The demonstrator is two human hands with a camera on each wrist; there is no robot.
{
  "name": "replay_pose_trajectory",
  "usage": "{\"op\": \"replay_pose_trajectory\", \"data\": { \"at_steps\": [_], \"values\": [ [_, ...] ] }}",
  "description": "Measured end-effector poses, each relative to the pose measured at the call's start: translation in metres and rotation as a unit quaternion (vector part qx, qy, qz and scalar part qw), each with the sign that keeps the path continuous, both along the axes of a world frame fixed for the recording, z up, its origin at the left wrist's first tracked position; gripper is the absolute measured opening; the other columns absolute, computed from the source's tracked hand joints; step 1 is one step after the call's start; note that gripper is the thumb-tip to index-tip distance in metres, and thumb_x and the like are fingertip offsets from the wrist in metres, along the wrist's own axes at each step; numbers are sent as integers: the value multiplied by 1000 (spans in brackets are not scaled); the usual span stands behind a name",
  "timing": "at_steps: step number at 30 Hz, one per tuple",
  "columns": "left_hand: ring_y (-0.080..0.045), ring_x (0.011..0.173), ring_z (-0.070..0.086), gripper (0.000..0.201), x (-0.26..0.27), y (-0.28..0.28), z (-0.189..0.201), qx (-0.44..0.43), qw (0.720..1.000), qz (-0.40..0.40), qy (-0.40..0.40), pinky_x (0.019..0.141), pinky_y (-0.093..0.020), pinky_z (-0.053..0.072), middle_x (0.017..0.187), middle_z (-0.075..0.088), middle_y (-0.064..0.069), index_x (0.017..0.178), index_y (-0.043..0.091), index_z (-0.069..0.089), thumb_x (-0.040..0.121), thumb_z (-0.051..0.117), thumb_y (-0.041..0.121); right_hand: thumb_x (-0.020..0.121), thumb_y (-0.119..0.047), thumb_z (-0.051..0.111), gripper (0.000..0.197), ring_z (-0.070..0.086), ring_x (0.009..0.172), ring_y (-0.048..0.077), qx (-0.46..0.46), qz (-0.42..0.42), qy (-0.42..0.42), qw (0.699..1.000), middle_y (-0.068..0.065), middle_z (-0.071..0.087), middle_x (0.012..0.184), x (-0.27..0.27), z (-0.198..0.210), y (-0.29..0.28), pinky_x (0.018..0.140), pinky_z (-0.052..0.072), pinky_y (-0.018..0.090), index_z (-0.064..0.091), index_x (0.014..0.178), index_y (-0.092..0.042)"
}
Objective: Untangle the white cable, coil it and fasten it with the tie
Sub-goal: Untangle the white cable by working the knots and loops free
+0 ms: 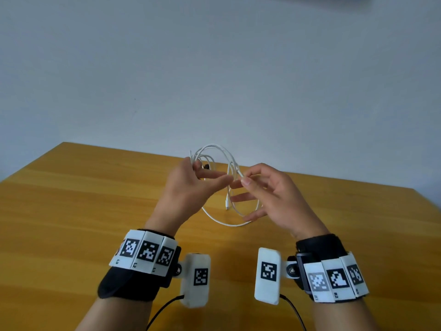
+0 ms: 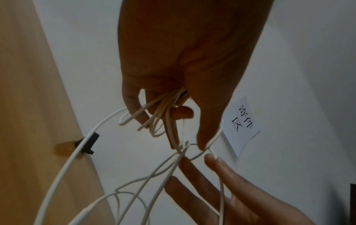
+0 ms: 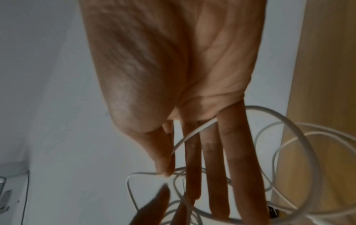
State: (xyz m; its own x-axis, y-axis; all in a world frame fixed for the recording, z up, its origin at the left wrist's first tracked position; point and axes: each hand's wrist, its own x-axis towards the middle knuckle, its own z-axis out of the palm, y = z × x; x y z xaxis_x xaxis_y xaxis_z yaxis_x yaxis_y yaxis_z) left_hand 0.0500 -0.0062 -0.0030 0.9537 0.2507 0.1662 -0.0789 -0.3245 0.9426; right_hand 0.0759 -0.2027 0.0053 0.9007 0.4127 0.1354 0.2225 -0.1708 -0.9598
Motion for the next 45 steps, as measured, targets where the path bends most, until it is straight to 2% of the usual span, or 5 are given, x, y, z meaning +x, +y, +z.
{"op": "replay_pose_trajectory", "data": {
  "at_steps": [10,18,22,30,45],
  "values": [
    [-2,50,41,33,2,1,-3,43,998,-11,-43,51,-16,36,66,67,31,88,10,51,87,80,25,99,-13,67,21,79,93,23,-12,-16,23,1000,4,74,117,-7,5,-1,66,65,53,58,118,-15],
    [-10,47,40,14,1,5,-3,76,994,-41,-67,50,-22,35,57,58,19,97,5,62,93,73,12,100,-20,66,52,71,52,29,-60,-31,-25,997,-8,70,116,-8,3,4,45,56,34,48,145,-39],
    [-26,77,59,5,0,9,-1,100,991,-29,-82,67,-37,46,78,67,32,93,4,65,97,63,3,105,-5,50,41,64,42,26,-101,6,-4,995,-2,77,102,-8,5,0,42,52,32,57,130,-38],
    [9,54,51,12,6,20,-4,128,980,92,-121,49,-14,35,64,61,42,96,0,64,95,71,11,101,6,34,41,53,34,20,-86,-102,-42,990,-3,73,74,-4,9,-10,39,44,26,67,99,-19],
    [-16,57,50,33,1,23,-2,160,971,155,-88,52,-28,40,74,61,28,81,9,52,92,75,31,96,9,32,46,59,39,15,38,-266,8,963,5,61,68,7,8,-19,41,51,28,74,88,-7]
  ]
}}
